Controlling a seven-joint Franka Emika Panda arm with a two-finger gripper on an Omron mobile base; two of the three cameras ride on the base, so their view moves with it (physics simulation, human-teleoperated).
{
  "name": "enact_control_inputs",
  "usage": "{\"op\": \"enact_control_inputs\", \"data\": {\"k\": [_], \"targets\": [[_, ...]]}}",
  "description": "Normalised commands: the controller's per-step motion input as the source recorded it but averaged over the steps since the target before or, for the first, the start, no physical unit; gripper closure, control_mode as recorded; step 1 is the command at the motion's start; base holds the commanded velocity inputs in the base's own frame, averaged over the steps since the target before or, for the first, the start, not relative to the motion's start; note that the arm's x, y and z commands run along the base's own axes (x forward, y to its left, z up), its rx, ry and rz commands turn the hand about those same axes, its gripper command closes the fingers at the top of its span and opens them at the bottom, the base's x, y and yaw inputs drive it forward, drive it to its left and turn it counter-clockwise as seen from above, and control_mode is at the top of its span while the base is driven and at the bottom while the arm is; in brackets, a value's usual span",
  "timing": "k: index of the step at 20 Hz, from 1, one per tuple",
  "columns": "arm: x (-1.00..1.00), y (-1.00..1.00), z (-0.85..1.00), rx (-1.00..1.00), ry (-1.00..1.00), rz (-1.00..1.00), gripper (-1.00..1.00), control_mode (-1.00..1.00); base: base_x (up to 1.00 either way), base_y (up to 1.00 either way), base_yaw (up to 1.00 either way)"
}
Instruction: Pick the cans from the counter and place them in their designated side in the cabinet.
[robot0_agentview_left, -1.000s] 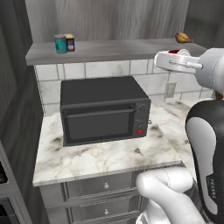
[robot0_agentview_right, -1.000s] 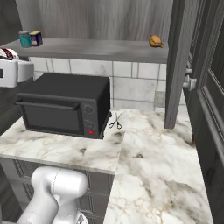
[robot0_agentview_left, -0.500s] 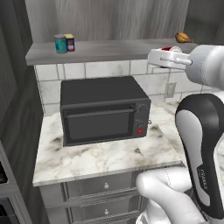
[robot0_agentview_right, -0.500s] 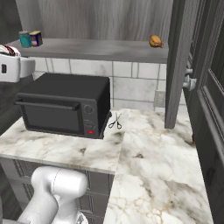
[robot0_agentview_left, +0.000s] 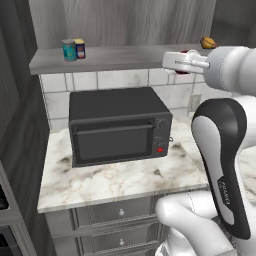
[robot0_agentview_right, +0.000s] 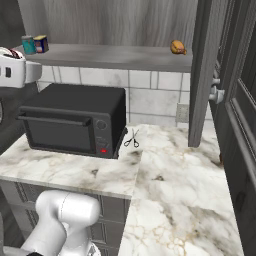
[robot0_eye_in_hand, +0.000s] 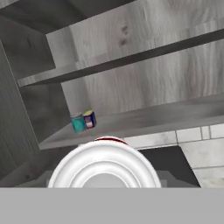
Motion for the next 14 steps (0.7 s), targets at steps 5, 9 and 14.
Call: {"op": "enact_control_inputs", "data": {"k": [5,9,14], "targets": [[0.15,0.05,0.02,0.0,0.05,0.01,1.0,-1.0,0.0,0.0,0.0],[0.08,0.07,-0.03,0.0,0.01,0.01,1.0,-1.0,0.0,0.0,0.0],[0.07,0.12,-0.11,-0.01,0.0,0.0,1.0,-1.0,0.0,0.0,0.0]]}}
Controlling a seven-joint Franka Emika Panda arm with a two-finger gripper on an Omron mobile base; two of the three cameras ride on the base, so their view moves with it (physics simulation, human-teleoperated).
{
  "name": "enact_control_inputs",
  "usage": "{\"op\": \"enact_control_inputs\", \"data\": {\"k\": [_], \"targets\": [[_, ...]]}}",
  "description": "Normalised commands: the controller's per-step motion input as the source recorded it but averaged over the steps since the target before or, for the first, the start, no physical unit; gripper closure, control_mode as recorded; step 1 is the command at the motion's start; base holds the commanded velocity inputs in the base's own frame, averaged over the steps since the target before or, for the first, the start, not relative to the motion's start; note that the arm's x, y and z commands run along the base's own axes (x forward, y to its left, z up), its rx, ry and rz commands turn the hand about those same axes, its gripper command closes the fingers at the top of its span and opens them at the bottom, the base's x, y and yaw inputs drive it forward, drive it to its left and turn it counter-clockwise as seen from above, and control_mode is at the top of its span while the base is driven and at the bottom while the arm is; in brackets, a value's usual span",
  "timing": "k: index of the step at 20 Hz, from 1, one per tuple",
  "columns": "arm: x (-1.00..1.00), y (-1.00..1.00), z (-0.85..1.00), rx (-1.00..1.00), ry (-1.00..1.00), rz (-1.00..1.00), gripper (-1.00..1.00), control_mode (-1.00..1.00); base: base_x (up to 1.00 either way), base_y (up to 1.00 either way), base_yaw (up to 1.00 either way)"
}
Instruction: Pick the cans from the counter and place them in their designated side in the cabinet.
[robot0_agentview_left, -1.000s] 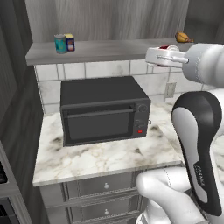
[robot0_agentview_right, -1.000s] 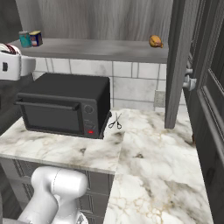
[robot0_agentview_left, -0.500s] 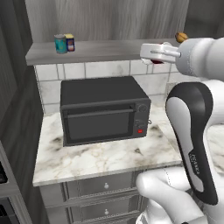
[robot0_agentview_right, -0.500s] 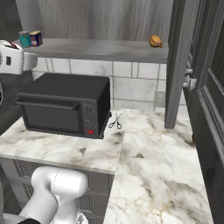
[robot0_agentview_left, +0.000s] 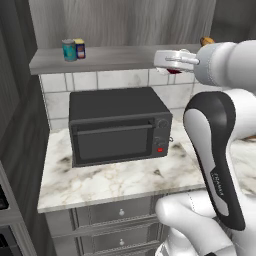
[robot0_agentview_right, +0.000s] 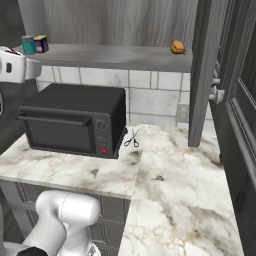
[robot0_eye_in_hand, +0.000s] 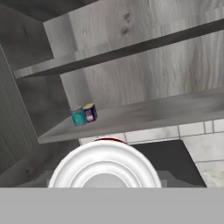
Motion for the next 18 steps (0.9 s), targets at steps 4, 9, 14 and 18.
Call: {"op": "enact_control_inputs", "data": {"k": [4,9,14,18], "targets": [[0.12,0.1,-0.05,0.0,0.0,0.01,1.0,-1.0,0.0,0.0,0.0],[0.18,0.08,0.0,0.0,0.0,0.01,1.0,-1.0,0.0,0.0,0.0],[0.2,0.08,0.0,0.0,0.0,0.01,1.0,-1.0,0.0,0.0,0.0],[0.18,0.07,0.0,0.0,0.0,0.01,1.0,-1.0,0.0,0.0,0.0]]}}
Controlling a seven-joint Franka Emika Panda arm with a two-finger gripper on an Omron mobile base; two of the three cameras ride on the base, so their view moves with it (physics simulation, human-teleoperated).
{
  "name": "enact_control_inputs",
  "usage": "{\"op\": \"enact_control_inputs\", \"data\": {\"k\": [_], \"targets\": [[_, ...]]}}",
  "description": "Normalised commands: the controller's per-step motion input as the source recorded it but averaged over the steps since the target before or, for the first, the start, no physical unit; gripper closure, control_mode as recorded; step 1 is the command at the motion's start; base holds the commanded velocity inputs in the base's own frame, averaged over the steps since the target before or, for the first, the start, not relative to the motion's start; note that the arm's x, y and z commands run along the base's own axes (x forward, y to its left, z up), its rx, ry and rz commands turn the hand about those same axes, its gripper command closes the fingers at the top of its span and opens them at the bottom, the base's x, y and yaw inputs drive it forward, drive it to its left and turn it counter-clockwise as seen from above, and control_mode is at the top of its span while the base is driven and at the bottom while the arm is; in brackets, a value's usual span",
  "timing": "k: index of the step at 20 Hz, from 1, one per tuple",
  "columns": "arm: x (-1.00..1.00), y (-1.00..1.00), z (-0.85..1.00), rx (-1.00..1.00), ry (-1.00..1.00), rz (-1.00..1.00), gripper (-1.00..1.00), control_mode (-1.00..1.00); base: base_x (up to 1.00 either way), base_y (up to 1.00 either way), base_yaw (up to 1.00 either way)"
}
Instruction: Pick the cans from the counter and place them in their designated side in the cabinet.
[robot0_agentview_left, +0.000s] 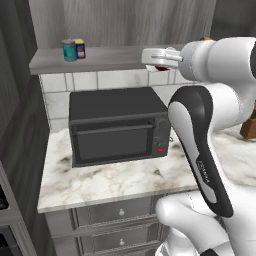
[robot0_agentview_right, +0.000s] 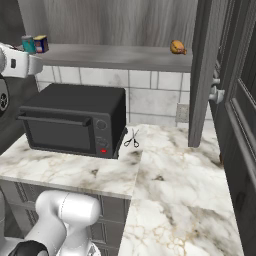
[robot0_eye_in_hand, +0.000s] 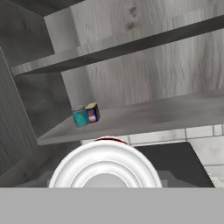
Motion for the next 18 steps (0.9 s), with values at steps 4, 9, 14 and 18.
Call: {"op": "enact_control_inputs", "data": {"k": [4,9,14,18], "targets": [[0.19,0.08,0.0,-0.01,0.0,0.01,1.0,-1.0,0.0,0.0,0.0],[0.2,0.08,0.0,-0.01,0.0,0.01,1.0,-1.0,0.0,0.0,0.0],[0.14,0.07,0.02,-0.03,0.0,0.0,1.0,-1.0,0.0,0.0,0.0],[0.17,0.04,0.0,-0.02,0.0,0.01,1.0,-1.0,0.0,0.0,0.0]]}}
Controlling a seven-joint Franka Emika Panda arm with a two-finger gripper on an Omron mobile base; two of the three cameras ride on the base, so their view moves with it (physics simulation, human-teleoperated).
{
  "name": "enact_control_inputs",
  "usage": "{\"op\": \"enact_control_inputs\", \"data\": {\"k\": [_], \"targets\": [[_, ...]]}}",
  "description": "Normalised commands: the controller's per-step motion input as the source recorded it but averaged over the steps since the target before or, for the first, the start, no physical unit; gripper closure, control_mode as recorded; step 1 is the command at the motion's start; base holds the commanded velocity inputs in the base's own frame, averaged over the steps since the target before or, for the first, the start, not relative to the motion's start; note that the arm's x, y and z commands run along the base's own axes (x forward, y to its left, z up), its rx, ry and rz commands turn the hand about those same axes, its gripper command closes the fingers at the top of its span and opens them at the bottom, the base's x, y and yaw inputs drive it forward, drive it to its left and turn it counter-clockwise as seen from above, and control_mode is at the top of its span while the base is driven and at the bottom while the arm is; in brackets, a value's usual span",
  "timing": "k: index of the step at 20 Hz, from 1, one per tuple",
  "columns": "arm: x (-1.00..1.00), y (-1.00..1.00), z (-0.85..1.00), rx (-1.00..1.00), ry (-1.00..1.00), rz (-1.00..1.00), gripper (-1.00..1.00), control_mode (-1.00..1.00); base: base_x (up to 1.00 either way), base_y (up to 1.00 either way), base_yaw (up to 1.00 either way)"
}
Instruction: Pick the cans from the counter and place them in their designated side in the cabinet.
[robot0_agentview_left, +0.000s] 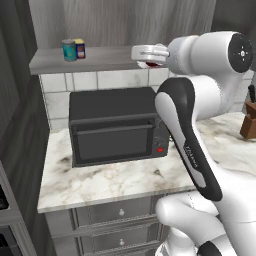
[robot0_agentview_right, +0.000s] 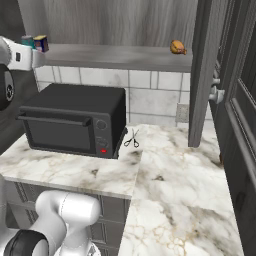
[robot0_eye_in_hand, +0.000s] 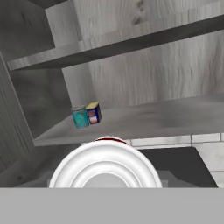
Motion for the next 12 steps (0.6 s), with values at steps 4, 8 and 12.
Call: {"op": "enact_control_inputs", "data": {"k": [4,8,12], "targets": [[0.2,0.03,0.0,-0.01,0.0,0.01,1.0,-1.0,0.0,0.0,0.0],[0.22,0.03,0.0,-0.02,0.0,0.01,1.0,-1.0,0.0,0.0,0.0],[0.21,0.03,0.0,-0.02,0.0,0.01,1.0,-1.0,0.0,0.0,0.0]]}}
